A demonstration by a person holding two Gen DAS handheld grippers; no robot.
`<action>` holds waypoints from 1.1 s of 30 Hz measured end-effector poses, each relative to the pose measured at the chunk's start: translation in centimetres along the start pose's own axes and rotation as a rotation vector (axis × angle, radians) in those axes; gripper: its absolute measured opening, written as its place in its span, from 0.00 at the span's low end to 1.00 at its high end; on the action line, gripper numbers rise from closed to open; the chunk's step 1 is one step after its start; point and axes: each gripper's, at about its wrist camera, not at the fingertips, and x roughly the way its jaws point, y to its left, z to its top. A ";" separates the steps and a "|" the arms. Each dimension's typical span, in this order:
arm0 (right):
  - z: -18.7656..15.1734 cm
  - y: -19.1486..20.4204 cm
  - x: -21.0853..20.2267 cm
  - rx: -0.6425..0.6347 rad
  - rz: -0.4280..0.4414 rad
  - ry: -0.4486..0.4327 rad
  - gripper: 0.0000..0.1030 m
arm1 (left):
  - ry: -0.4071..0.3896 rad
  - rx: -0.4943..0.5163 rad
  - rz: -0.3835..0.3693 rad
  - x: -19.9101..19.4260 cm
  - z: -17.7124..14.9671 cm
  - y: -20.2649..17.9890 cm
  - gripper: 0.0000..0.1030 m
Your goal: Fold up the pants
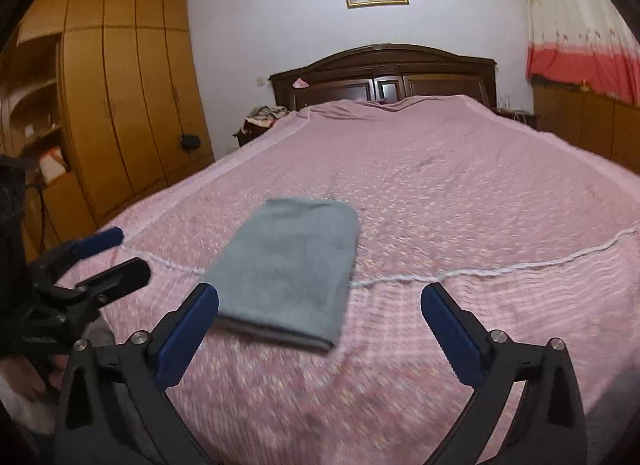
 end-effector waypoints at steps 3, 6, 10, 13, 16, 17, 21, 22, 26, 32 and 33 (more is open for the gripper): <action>-1.5 -0.2 -1.3 -0.010 0.001 0.000 1.00 | 0.024 0.006 0.031 -0.3 -2.1 -0.1 1.00; -3.7 -0.8 -1.1 -0.007 -0.039 -0.005 1.00 | 0.057 -0.091 0.012 0.2 -4.4 0.7 1.00; -5.6 -1.9 -0.2 0.009 -0.058 -0.002 1.00 | 0.071 -0.123 0.048 0.3 -6.2 0.9 1.00; -5.9 -2.1 0.0 0.002 -0.057 0.006 1.00 | 0.033 -0.146 0.031 -0.4 -6.0 1.3 1.00; -6.1 -1.7 -0.3 -0.022 -0.053 -0.009 1.00 | 0.034 -0.168 0.034 -0.3 -6.2 1.9 1.00; -6.2 -1.5 -0.4 -0.032 -0.050 -0.010 1.00 | 0.038 -0.172 0.035 -0.2 -6.3 2.0 1.00; -6.5 -1.0 -0.1 -0.048 -0.033 0.005 1.00 | 0.043 -0.163 0.028 0.1 -6.3 1.6 1.00; -6.5 -0.9 0.0 -0.049 -0.028 0.007 1.00 | 0.046 -0.153 0.029 0.1 -6.4 1.4 1.00; -6.7 -0.6 0.0 -0.062 -0.019 0.006 1.00 | 0.059 -0.122 0.029 0.6 -6.4 0.6 1.00; -6.8 -0.8 0.0 -0.054 -0.015 0.009 1.00 | 0.072 -0.112 0.034 1.1 -6.4 0.3 1.00; -6.8 -0.9 0.0 -0.050 -0.013 0.010 1.00 | 0.073 -0.113 0.035 1.1 -6.4 0.3 1.00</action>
